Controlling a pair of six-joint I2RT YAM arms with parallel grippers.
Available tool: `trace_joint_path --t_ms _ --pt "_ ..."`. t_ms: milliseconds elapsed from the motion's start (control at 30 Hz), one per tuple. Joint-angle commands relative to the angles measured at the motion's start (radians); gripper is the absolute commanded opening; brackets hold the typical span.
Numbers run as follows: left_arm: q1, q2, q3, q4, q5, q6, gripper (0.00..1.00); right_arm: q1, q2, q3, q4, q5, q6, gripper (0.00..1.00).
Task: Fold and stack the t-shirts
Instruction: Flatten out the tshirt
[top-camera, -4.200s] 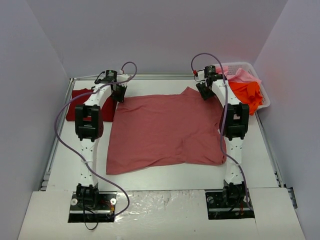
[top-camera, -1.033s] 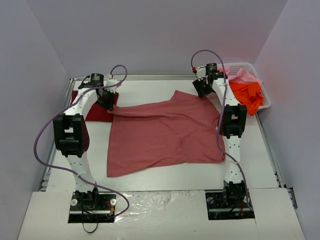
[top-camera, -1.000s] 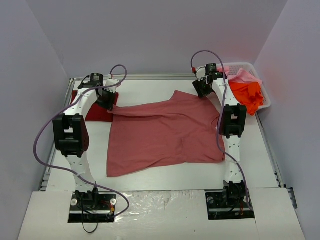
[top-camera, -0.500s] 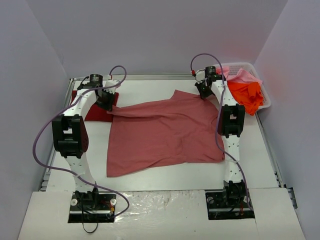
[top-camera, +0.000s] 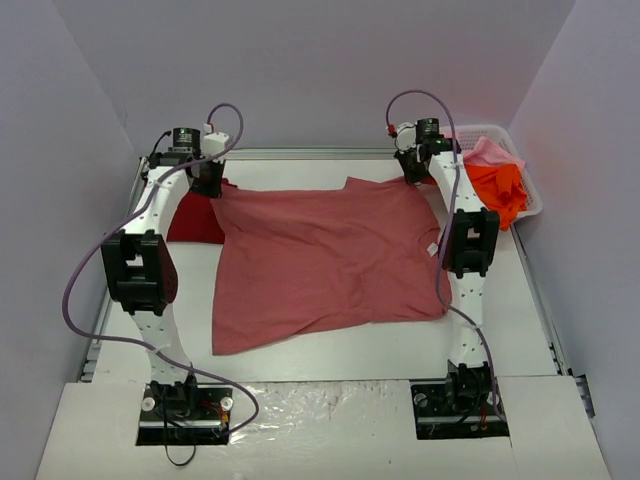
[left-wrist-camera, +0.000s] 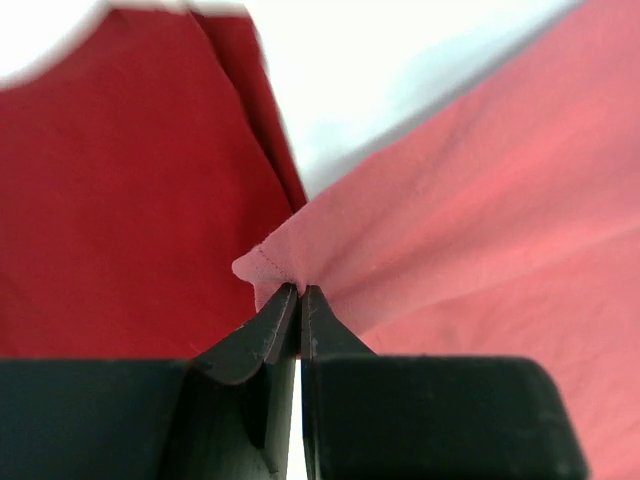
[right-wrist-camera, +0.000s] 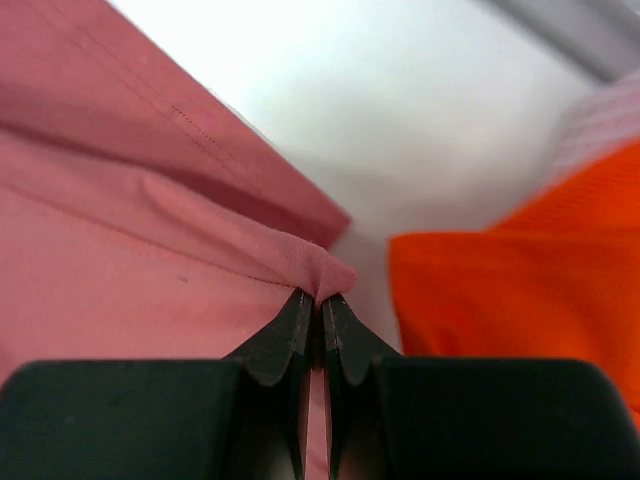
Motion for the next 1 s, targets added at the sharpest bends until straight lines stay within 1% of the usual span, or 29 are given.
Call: trace_joint_path --t_ms 0,33,67,100,133,200,233,267,300,333,367,400,433,467,500,533,567,633,700,767,867,967 --pt "0.012 -0.07 0.152 0.038 -0.063 -0.085 0.02 -0.007 -0.261 0.061 0.022 0.031 0.021 0.0" --pt "0.01 -0.084 0.17 0.036 -0.062 -0.09 0.03 -0.008 -0.294 0.059 0.027 0.028 0.029 0.0" --pt "0.01 -0.102 0.193 0.035 -0.054 -0.097 0.02 -0.008 -0.365 0.055 0.028 0.021 0.036 0.0" --pt "0.01 -0.142 0.2 0.021 -0.05 -0.099 0.02 -0.008 -0.408 0.044 0.027 0.008 0.047 0.0" --pt "0.01 -0.162 0.203 0.013 -0.046 -0.097 0.02 -0.008 -0.489 0.001 0.027 0.001 0.053 0.0" --pt "0.01 -0.246 0.18 -0.02 -0.033 -0.091 0.02 -0.007 -0.581 -0.065 0.027 -0.021 0.064 0.0" --pt "0.012 -0.277 0.165 -0.034 -0.024 -0.085 0.02 -0.007 -0.679 -0.147 0.027 -0.027 0.067 0.0" --pt "0.013 -0.352 0.145 -0.047 -0.013 -0.068 0.02 -0.007 -0.728 -0.192 0.028 -0.03 0.069 0.0" --pt "0.012 -0.395 0.087 -0.069 0.01 -0.059 0.02 -0.007 -0.785 -0.241 0.03 -0.033 0.07 0.0" --pt "0.015 -0.44 0.053 -0.074 0.021 -0.045 0.02 -0.007 -0.896 -0.34 0.028 -0.035 0.072 0.0" --pt "0.017 -0.54 0.017 -0.08 0.033 -0.038 0.03 -0.007 -0.952 -0.387 0.028 -0.036 0.075 0.0" --pt "0.018 -0.594 -0.018 -0.093 0.045 -0.031 0.02 -0.007 -1.014 -0.433 0.028 -0.036 0.079 0.0" --pt "0.017 -0.645 -0.076 -0.102 0.05 -0.025 0.02 -0.008 -1.133 -0.476 0.025 -0.042 0.092 0.0" --pt "0.018 -0.747 -0.101 -0.111 0.055 -0.012 0.02 -0.008 -1.192 -0.557 0.025 -0.042 0.096 0.0" --pt "0.018 -0.797 -0.118 -0.14 0.064 -0.005 0.02 -0.008 -1.254 -0.592 0.027 -0.039 0.102 0.0" --pt "0.018 -0.842 -0.136 -0.157 0.066 0.004 0.02 -0.007 -1.37 -0.626 0.025 -0.027 0.107 0.0" --pt "0.018 -0.913 -0.138 -0.192 0.063 0.005 0.03 -0.008 -1.422 -0.677 0.024 -0.018 0.119 0.0" --pt "0.018 -0.972 -0.12 -0.223 0.041 0.005 0.02 -0.011 -1.546 -0.705 0.011 0.008 0.129 0.0" --pt "0.02 -1.027 -0.101 -0.246 0.026 0.002 0.03 -0.062 -1.589 -0.712 0.004 0.013 0.129 0.0" --pt "0.02 -1.046 -0.061 -0.252 0.006 -0.011 0.02 -0.067 -1.615 -0.716 0.005 0.016 0.127 0.0" --pt "0.018 -1.017 -0.001 -0.245 -0.014 -0.018 0.02 -0.068 -1.571 -0.676 0.014 0.042 0.119 0.0" --pt "0.018 -0.956 0.031 -0.213 -0.048 -0.018 0.02 -0.068 -1.484 -0.613 0.034 0.076 0.095 0.0"
